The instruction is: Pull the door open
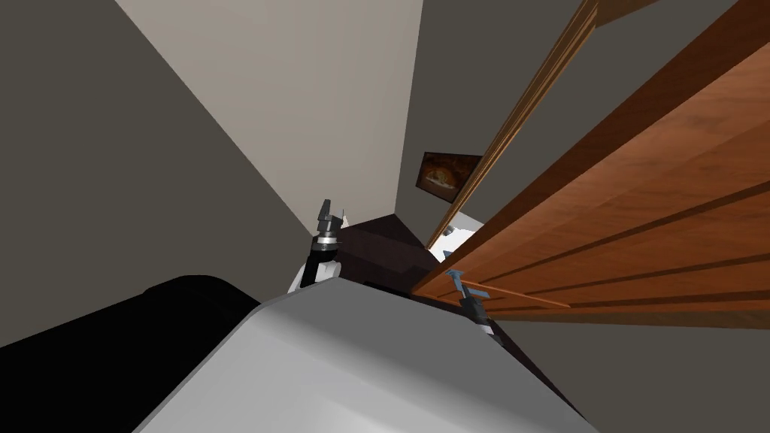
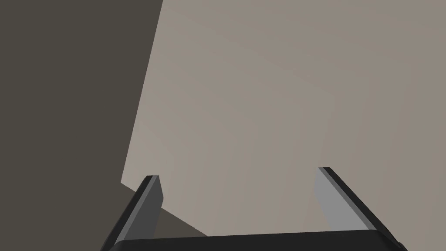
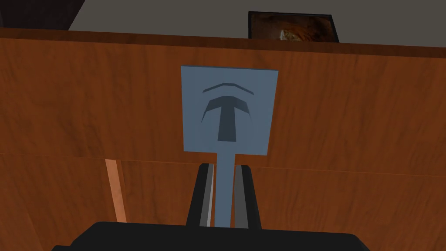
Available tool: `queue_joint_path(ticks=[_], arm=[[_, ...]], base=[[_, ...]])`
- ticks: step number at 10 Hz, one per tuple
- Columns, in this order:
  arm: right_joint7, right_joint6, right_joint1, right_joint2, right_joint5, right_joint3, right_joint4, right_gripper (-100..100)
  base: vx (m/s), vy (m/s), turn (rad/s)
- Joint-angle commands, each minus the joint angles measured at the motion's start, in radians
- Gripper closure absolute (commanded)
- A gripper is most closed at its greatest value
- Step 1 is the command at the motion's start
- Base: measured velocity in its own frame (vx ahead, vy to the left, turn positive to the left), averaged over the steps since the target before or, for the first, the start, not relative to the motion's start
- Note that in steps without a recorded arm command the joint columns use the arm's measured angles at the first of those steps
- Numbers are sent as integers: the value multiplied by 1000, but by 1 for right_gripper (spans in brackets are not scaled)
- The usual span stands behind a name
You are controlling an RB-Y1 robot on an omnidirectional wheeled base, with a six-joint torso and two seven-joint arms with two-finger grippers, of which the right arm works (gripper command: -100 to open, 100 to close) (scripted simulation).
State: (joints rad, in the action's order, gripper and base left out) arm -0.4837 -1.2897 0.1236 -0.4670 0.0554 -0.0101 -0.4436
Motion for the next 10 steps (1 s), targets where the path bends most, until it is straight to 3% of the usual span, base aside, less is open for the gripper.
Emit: queue_joint_path(ticks=[1, 5, 8, 10], arm=[[-3, -13, 27, -7, -1, 3, -14, 100], [-8, -44, 44, -14, 0, 3, -4, 100], [0, -26, -4, 6, 10, -13, 23, 100], [0, -26, -4, 6, 10, -13, 23, 100]], base=[[-207, -67, 175], [-139, -57, 113], [-130, -31, 36], [-86, -14, -7]])
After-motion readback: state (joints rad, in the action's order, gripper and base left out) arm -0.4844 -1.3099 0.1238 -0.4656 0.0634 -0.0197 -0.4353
